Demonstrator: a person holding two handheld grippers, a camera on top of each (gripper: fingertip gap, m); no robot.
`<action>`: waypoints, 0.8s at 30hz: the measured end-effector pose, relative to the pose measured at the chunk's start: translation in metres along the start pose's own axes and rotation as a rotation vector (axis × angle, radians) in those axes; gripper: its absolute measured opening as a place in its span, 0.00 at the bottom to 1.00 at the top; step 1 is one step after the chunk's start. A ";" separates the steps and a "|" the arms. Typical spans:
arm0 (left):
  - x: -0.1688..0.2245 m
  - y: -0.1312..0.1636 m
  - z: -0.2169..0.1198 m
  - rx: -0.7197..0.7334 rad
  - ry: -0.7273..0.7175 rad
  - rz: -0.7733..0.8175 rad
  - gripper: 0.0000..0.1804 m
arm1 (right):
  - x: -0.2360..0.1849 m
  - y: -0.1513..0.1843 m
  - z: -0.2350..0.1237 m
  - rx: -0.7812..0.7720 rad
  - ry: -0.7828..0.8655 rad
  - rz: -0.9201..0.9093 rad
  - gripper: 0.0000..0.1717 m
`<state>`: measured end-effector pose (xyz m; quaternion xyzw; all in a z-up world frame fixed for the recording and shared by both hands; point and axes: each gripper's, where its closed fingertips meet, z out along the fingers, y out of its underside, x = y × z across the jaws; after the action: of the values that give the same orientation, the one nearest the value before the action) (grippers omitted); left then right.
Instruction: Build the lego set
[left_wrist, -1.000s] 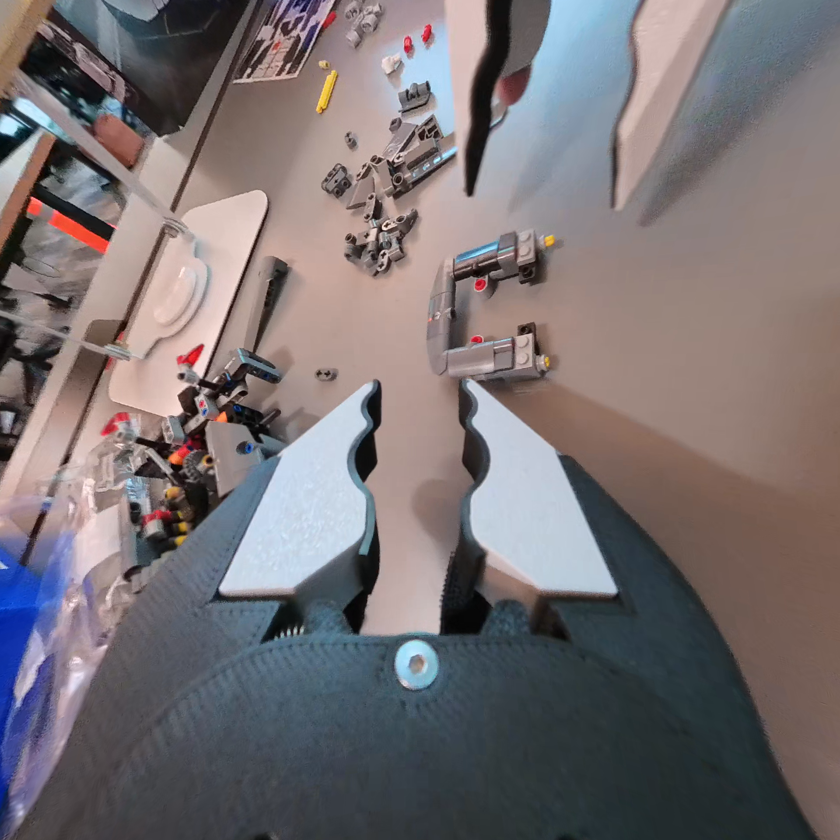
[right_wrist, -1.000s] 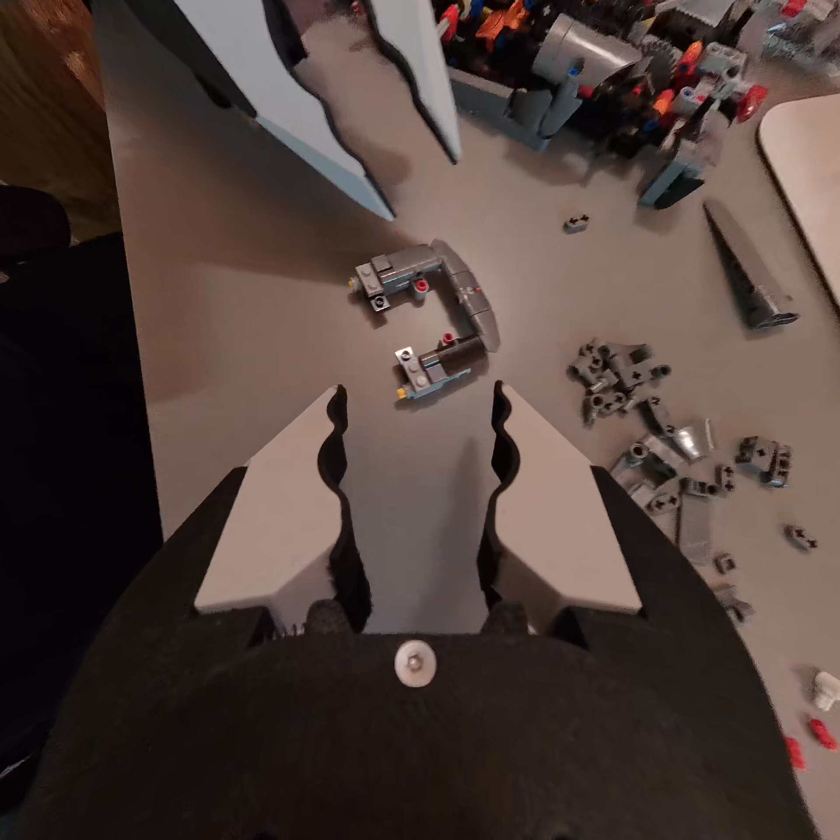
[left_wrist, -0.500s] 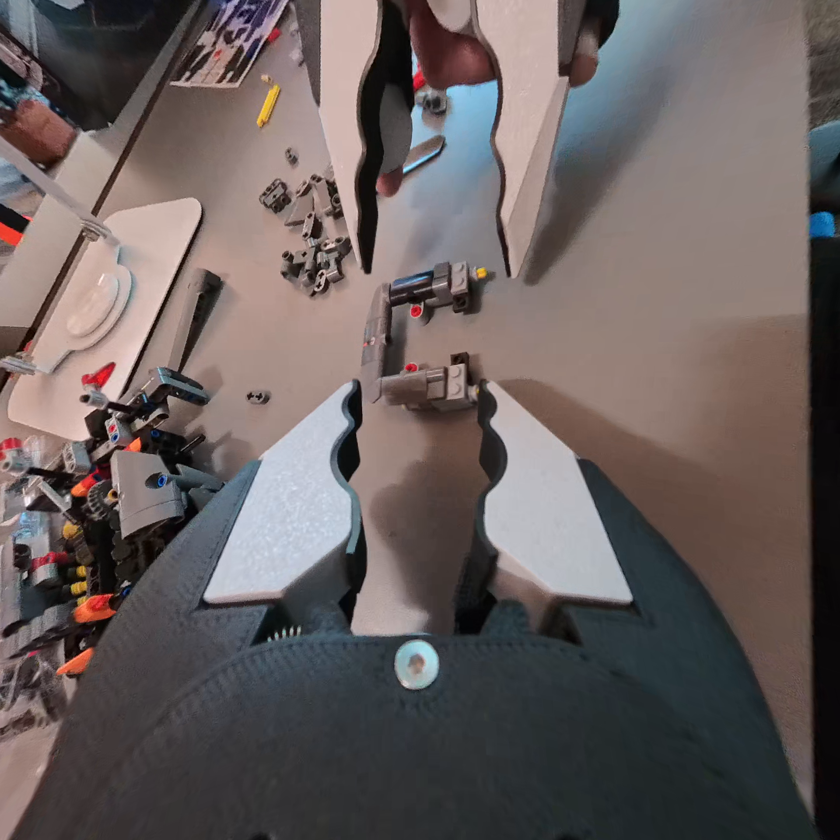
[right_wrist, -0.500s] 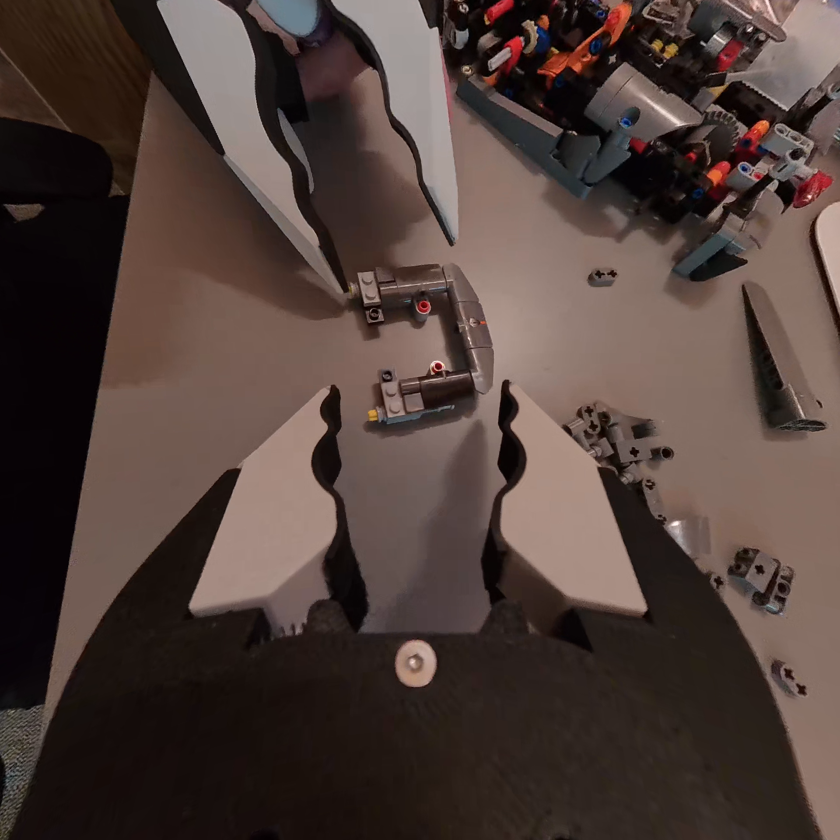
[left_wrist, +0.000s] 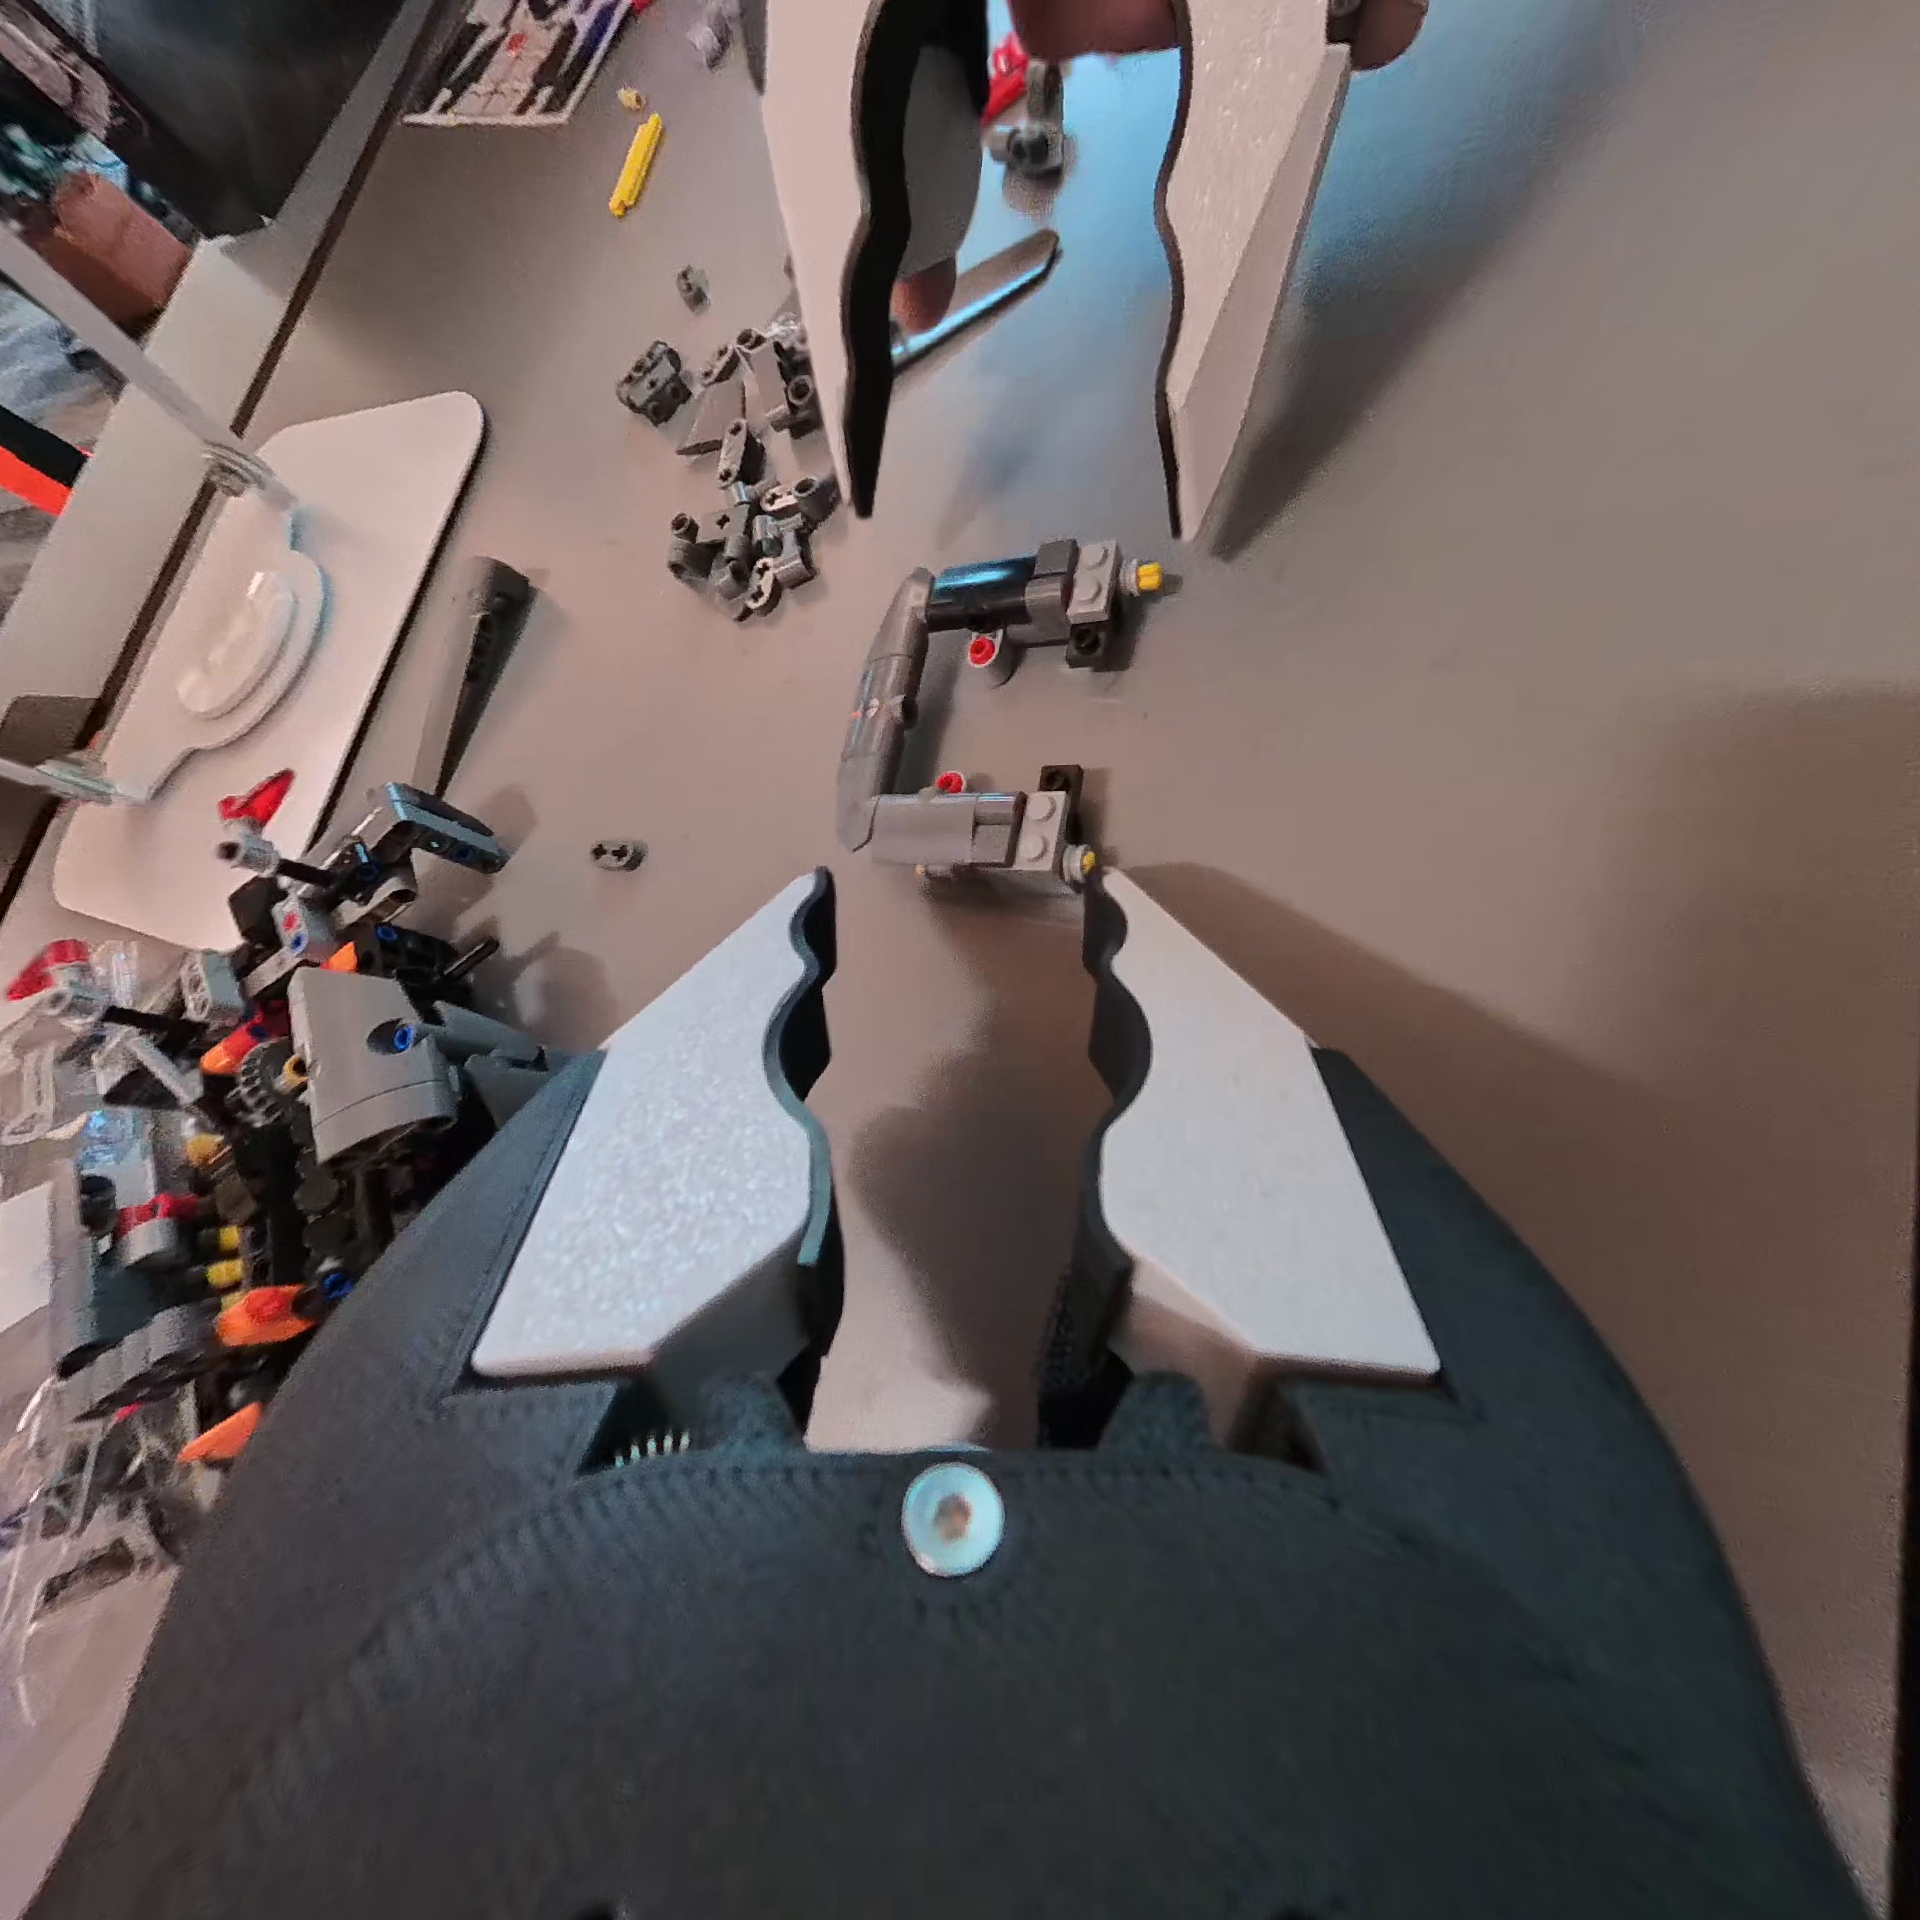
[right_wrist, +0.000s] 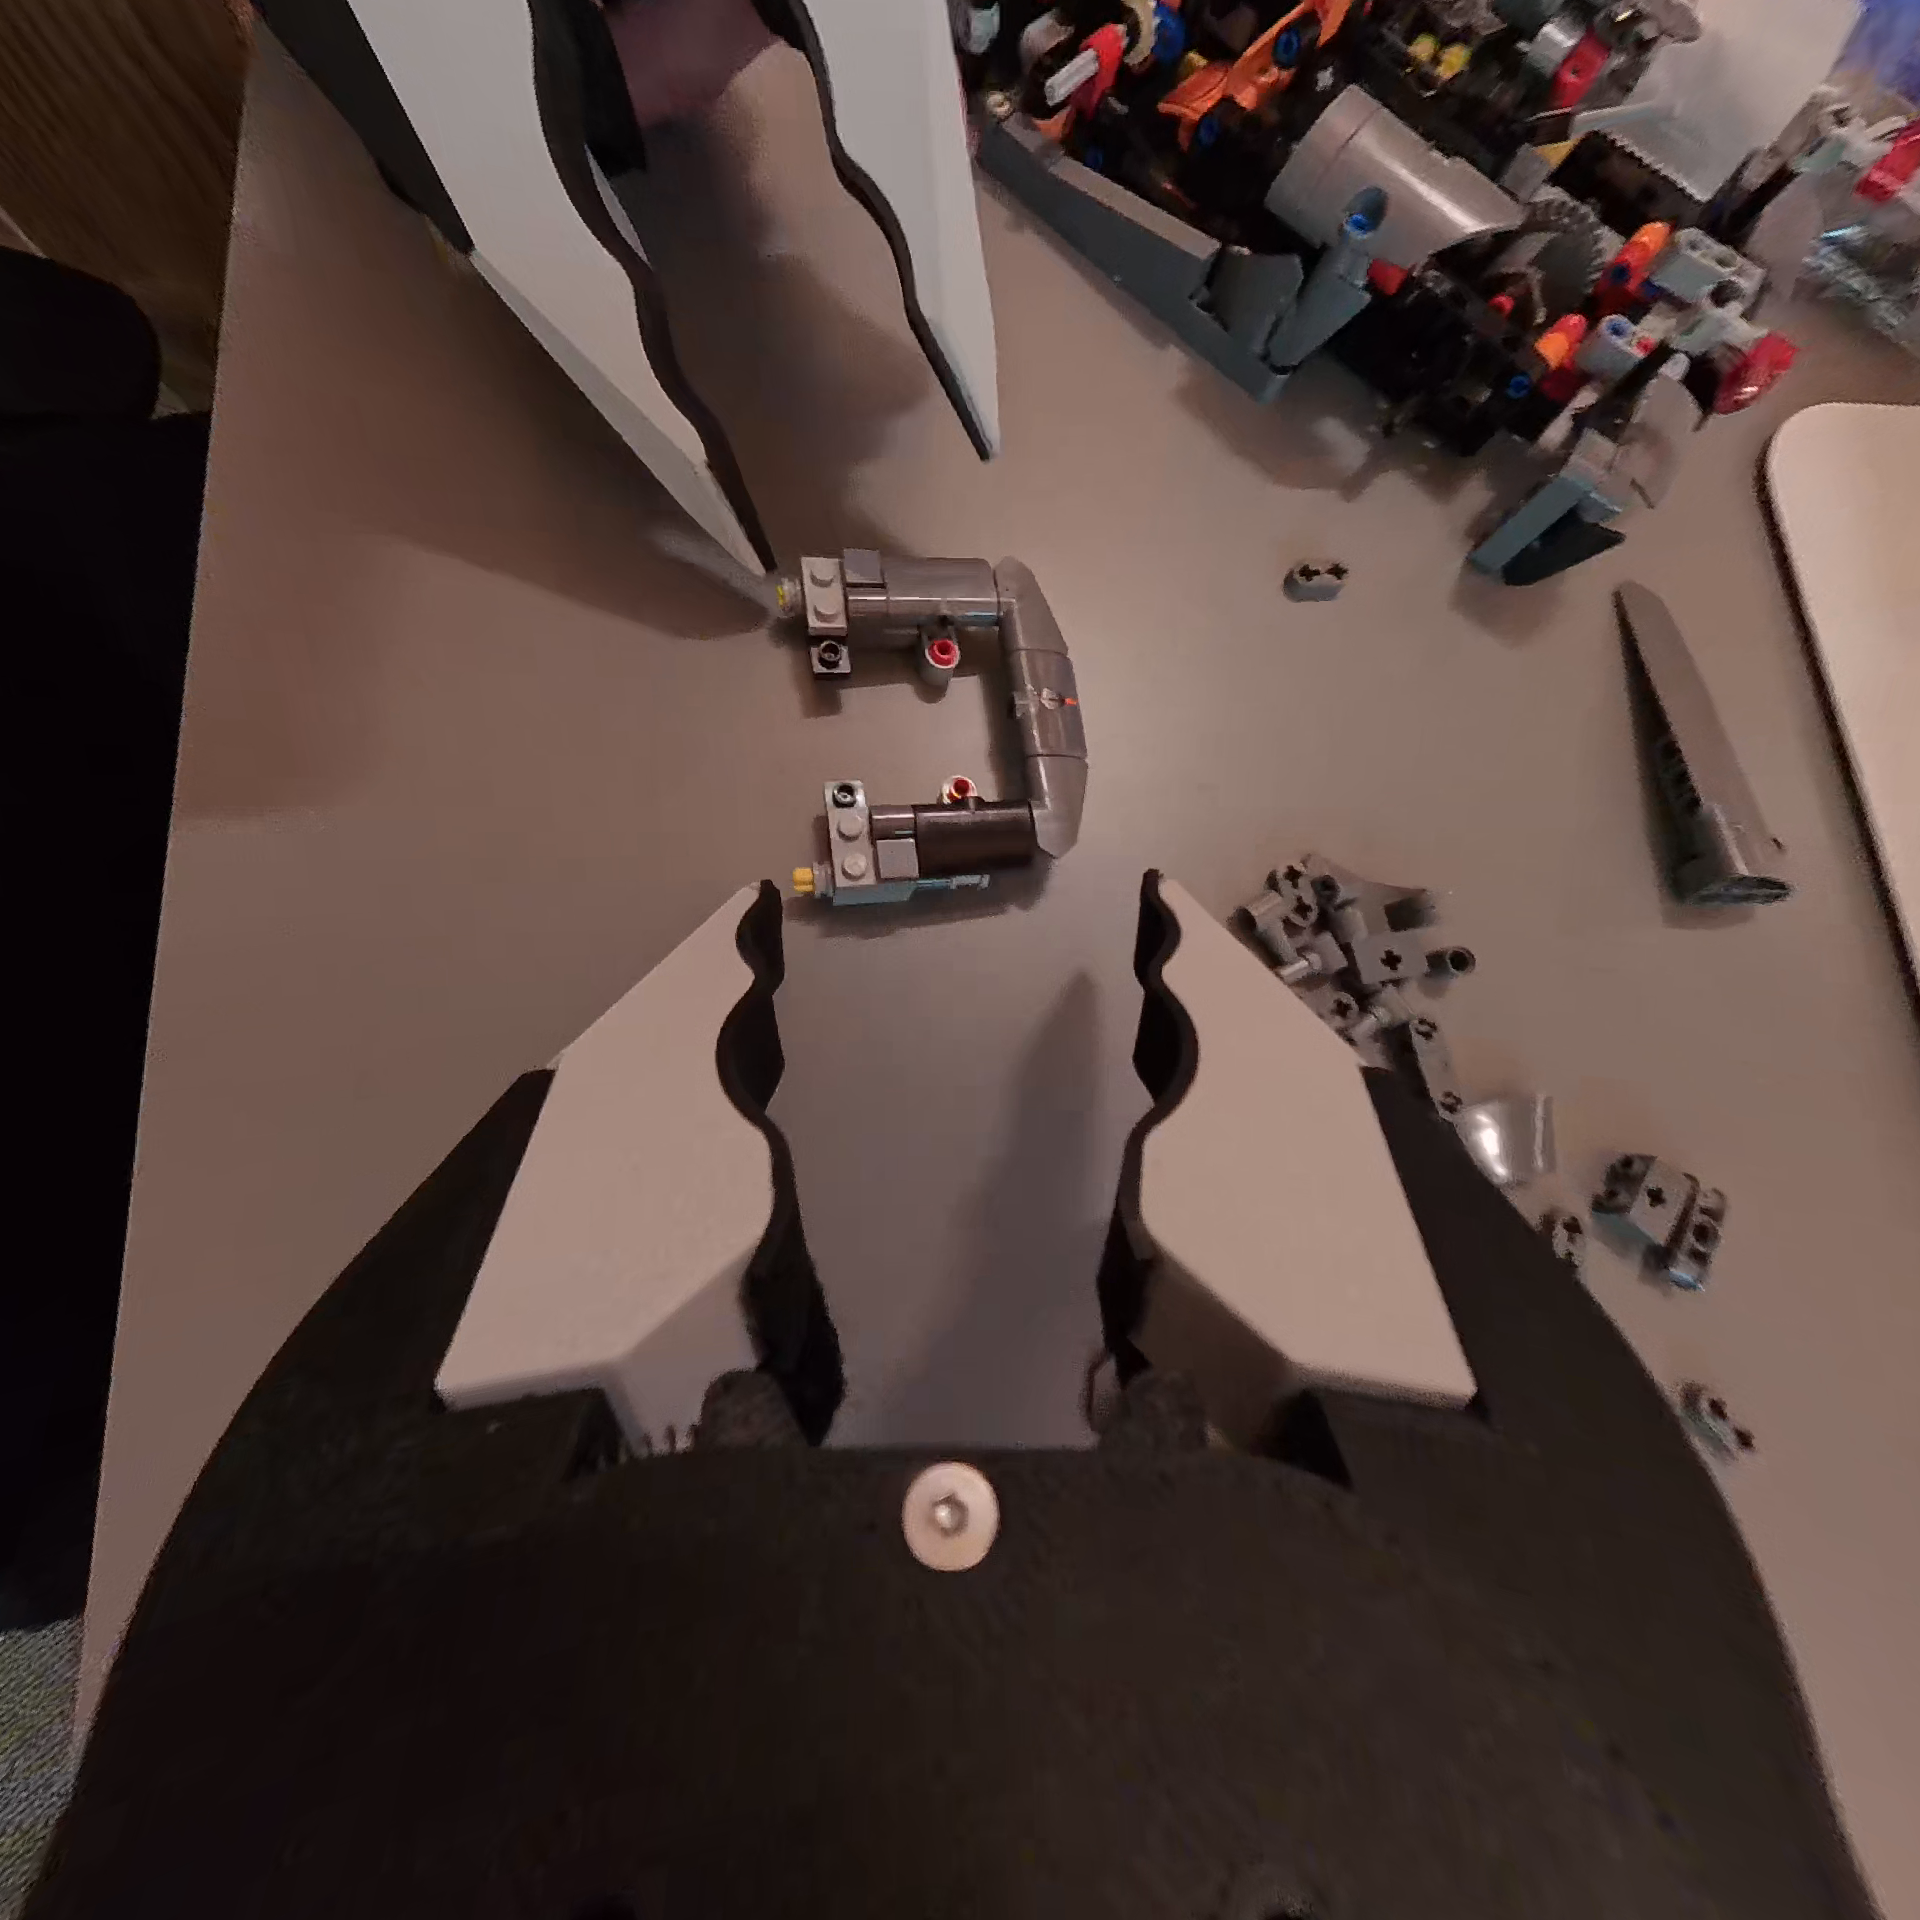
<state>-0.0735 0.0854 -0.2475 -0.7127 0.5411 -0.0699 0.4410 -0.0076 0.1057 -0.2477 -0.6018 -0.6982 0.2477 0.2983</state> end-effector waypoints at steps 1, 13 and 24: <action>-0.001 -0.001 -0.004 0.005 -0.007 0.003 0.26 | 0.001 0.000 -0.004 0.007 0.014 0.001 0.39; -0.013 0.009 -0.037 0.043 -0.151 -0.007 0.26 | 0.002 0.000 -0.065 0.127 0.262 -0.015 0.41; 0.003 0.023 -0.042 -0.018 -0.252 0.076 0.35 | -0.010 0.017 -0.074 0.164 0.528 -0.045 0.41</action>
<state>-0.1131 0.0588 -0.2393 -0.6987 0.5087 0.0419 0.5013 0.0582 0.0974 -0.2095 -0.6034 -0.5873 0.1315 0.5231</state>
